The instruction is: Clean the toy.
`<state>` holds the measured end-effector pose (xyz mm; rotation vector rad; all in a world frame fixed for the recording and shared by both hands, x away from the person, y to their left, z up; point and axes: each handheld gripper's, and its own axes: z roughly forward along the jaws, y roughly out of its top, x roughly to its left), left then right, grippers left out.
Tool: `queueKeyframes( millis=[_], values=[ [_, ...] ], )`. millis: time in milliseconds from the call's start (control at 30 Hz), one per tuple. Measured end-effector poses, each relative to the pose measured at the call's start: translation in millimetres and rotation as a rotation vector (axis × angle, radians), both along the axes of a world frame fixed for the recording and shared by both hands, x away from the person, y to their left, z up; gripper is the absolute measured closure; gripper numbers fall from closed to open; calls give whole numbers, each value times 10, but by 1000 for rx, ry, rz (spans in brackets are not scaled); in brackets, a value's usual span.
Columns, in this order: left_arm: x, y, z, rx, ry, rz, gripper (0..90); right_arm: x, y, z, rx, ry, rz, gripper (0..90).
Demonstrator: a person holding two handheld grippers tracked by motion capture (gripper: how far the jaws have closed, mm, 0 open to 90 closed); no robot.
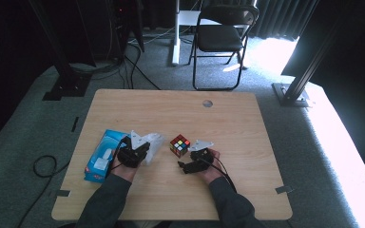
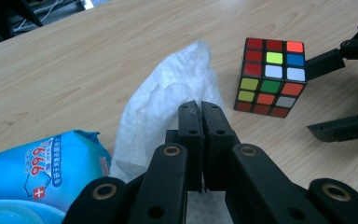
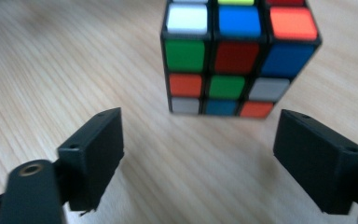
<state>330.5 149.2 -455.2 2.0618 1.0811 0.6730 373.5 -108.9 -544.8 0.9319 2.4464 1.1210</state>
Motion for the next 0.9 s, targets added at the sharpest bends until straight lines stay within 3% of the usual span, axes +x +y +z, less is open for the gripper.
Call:
queueKeyframes(
  millis=[300,400,633,800,900],
  values=[
    [15,-36,35,-4,-5,-15,881,110,57,14,-4,-9,-25,163],
    [15,-50,36,-11,-4,-18,881,130,73,8,11,-20,-11,221],
    [26,-66,32,-14,-3,-28,882,163,106,4,31,-46,-14,249],
    [31,-98,61,-10,-12,-38,881,205,133,4,4,-50,-19,319],
    [38,-121,82,-11,-14,-43,882,230,121,9,13,-39,-13,334]
  ],
)
